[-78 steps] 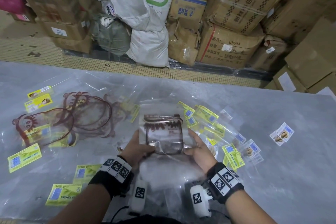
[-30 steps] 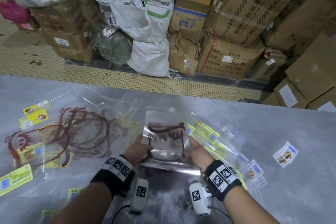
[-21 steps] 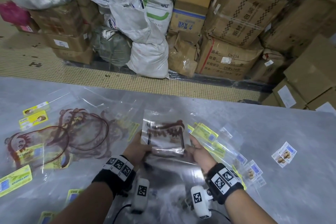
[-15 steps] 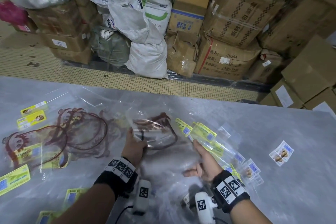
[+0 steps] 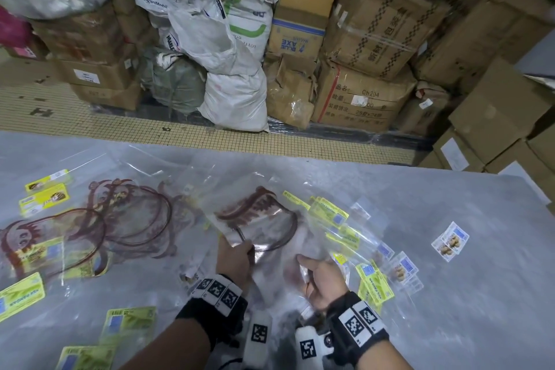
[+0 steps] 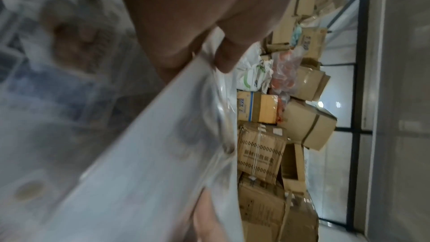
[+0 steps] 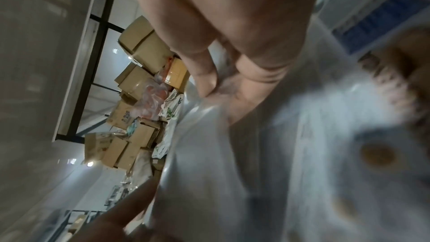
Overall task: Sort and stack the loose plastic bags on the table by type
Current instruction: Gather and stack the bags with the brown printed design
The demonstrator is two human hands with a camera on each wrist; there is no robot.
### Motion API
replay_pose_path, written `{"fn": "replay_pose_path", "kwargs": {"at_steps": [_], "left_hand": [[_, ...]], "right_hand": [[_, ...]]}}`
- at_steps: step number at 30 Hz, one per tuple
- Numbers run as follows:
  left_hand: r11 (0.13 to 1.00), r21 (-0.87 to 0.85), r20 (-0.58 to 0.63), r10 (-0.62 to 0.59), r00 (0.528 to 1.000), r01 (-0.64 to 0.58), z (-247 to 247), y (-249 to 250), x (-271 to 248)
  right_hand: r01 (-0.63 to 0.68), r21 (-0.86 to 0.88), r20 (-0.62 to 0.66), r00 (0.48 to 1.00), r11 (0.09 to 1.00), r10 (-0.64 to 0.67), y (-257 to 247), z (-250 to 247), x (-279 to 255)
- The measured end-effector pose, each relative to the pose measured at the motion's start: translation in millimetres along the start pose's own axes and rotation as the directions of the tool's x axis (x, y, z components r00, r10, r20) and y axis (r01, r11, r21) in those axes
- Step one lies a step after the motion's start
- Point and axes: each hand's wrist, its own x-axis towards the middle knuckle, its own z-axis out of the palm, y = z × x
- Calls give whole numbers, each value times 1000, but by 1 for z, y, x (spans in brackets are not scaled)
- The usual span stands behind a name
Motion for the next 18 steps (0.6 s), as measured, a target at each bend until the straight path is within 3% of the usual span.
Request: {"fn": "replay_pose_path", "kwargs": {"at_steps": [2,5,10,12,15,18], "left_hand": [[989,-119,121,-78,989,93,-7,6,-1],[947,-174,298,-210,931,270,-16,24,-7],[923,-143,312,-301,901,357,-35,45,5],[944,-37,318,-301,899,329,-41,52,7],[973,88,241,-230,943,215,-53,55,19],[965,208,246,-210,946,160,-66,53,29]], "right_hand": [[20,-49,-29,999,999,-21,-1,-8,1],[37,-202,-73,996,979,-53,-6,-32,6],[47,-401,12,999,915,-46,-30,-53,-20],[69,-500,35,998,863,-60,-40,-63,-25],[79,-556,32,997,828,-73,-49,-79,-20],[50,-536,-2,998,843,-61,-56,-82,-19]]}}
